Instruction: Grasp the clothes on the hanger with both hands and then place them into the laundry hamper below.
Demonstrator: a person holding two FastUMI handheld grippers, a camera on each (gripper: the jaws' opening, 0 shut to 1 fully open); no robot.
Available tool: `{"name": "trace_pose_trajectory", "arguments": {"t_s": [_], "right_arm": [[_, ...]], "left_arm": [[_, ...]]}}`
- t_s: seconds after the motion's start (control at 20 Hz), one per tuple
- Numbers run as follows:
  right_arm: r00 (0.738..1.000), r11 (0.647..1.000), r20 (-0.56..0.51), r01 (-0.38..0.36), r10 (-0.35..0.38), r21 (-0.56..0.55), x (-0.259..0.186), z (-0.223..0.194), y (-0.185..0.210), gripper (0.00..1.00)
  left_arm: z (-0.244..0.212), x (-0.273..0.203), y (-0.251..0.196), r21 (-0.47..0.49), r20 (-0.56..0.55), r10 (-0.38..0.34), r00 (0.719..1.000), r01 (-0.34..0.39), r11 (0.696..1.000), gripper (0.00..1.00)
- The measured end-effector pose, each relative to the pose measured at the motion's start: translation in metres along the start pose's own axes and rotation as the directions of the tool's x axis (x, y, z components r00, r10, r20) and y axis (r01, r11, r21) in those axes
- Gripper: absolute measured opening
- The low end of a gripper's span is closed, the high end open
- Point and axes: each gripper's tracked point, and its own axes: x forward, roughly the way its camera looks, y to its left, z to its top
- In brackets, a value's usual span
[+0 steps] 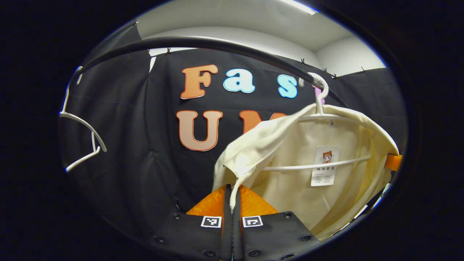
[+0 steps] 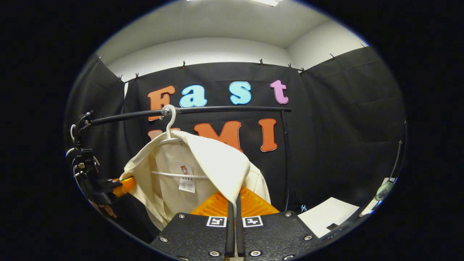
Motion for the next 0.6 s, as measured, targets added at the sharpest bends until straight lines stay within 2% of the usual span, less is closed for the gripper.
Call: {"name": "trace_pose_trajectory", "arguments": {"t_s": [0.25, 0.6], "right_arm": [[0.999, 0.998, 0.021, 0.031, -0.03, -0.05, 0.007, 0.019, -0.024, 0.02], [0.995, 0.985, 0.072, 0.076, -0.065, -0.155, 0.016, 0.047, -0.051, 0.0]], "left_arm": [[0.035, -0.001, 0.019, -0.005, 0.066, 0.032, 0.997, -0.032, 0.999, 0.07], [0.06, -0.009, 0.023, 0.0, 0.105, 0.017, 0.994, -0.017, 1.0, 0.07]]}}
